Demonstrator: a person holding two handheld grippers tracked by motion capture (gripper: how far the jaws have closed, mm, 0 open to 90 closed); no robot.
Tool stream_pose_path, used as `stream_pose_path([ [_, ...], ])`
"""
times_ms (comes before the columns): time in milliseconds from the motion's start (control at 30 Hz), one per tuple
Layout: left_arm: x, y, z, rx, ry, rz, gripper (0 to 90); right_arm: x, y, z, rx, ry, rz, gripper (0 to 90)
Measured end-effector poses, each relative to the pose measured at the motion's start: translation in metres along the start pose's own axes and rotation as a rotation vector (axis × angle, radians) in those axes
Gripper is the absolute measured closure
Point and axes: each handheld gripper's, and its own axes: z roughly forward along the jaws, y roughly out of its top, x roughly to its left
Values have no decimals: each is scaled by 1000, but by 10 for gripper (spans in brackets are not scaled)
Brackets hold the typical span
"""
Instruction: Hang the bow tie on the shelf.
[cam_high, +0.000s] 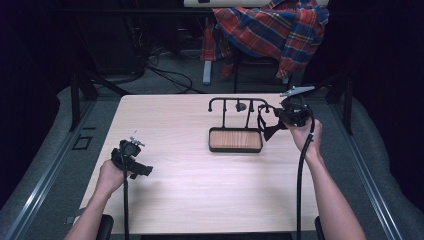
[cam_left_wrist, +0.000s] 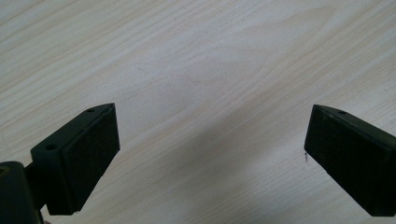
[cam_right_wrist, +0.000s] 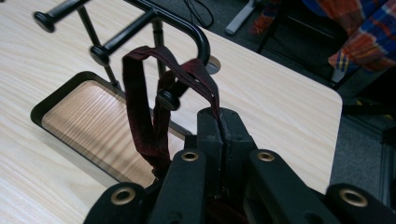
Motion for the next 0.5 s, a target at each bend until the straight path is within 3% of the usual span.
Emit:
stream_pose_path([
  [167,-1,0,1,6,0,3,33,-5,-3,6,8,-2,36,882],
  [500,-1,0,1,7,0,4,34,-6,-5,18,19,4,58,880],
])
